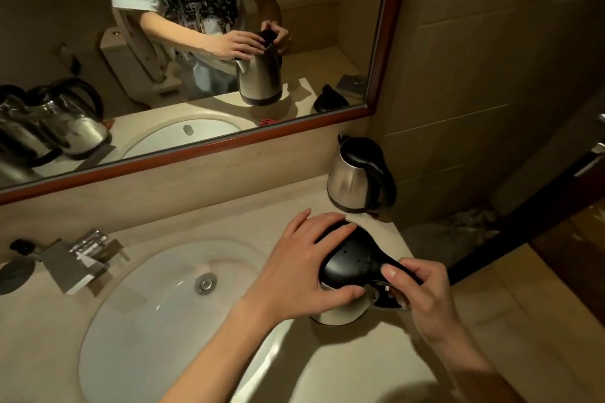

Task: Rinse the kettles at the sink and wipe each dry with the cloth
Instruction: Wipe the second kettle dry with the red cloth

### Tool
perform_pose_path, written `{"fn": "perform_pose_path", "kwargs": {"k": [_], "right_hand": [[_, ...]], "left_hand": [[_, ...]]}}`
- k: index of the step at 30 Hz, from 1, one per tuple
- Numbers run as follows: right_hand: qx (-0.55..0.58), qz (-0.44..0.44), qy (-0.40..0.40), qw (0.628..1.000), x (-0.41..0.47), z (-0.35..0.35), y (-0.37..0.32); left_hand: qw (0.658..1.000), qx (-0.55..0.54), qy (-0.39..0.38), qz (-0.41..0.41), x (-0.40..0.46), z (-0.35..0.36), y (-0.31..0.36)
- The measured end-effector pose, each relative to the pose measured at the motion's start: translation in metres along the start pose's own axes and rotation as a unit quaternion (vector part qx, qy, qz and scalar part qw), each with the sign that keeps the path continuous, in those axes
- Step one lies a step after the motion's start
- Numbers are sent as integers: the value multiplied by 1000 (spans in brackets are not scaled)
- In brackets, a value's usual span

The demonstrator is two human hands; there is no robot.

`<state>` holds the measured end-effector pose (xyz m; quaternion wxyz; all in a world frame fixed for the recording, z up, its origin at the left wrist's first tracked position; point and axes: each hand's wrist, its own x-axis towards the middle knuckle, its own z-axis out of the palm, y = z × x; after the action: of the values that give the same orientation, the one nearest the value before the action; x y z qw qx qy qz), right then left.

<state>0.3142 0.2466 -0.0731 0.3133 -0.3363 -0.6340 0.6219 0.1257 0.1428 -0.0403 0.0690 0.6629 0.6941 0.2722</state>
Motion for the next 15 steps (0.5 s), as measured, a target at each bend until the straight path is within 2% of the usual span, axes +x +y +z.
{"fn": "perform_pose_path", "kwargs": {"k": [5, 11, 15], "right_hand": [[-10, 1, 40, 999, 16, -29, 15], [-31, -5, 104, 994, 36, -54, 42], [-31, 28, 140, 989, 46, -66, 60]], "left_hand": [[1000, -14, 13, 20, 33, 29, 4], [998, -29, 46, -8, 60, 71, -2], [996, -65, 55, -18, 71, 96, -4]]}}
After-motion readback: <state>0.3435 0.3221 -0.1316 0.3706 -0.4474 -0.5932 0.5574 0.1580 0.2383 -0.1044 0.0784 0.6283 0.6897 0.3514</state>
